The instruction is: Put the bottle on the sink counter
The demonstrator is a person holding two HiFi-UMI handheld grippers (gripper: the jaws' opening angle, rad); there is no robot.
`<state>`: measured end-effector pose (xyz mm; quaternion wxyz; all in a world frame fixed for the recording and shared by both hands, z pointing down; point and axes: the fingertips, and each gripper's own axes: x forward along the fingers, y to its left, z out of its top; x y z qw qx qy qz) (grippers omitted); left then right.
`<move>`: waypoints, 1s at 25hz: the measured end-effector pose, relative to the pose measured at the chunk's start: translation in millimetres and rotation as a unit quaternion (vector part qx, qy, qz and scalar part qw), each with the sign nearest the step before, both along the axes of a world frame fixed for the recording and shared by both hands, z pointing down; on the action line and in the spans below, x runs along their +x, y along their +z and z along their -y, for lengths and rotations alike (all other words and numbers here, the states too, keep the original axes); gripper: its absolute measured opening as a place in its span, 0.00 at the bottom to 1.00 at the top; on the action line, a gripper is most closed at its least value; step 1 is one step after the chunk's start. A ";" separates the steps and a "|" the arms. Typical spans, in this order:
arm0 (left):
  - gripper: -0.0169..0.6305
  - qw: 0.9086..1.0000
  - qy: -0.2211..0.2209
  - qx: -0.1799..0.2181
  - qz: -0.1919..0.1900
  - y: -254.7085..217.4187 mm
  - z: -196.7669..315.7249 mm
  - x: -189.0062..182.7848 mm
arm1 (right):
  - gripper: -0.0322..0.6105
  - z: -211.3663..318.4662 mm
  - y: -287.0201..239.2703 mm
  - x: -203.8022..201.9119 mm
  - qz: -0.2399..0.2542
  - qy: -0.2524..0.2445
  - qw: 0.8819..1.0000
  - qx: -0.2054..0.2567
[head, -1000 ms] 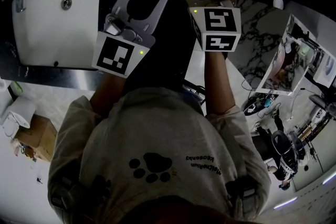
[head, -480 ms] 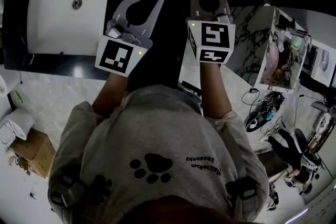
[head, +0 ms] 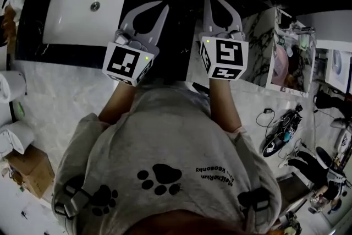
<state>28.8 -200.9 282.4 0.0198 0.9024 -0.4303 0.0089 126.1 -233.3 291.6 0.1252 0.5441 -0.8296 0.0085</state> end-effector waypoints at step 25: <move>0.03 1.000 -0.002 0.018 0.017 -34.9 -65.4 -31.1 | 0.05 -107.9 -48.4 -55.3 0.043 0.024 0.997 0.064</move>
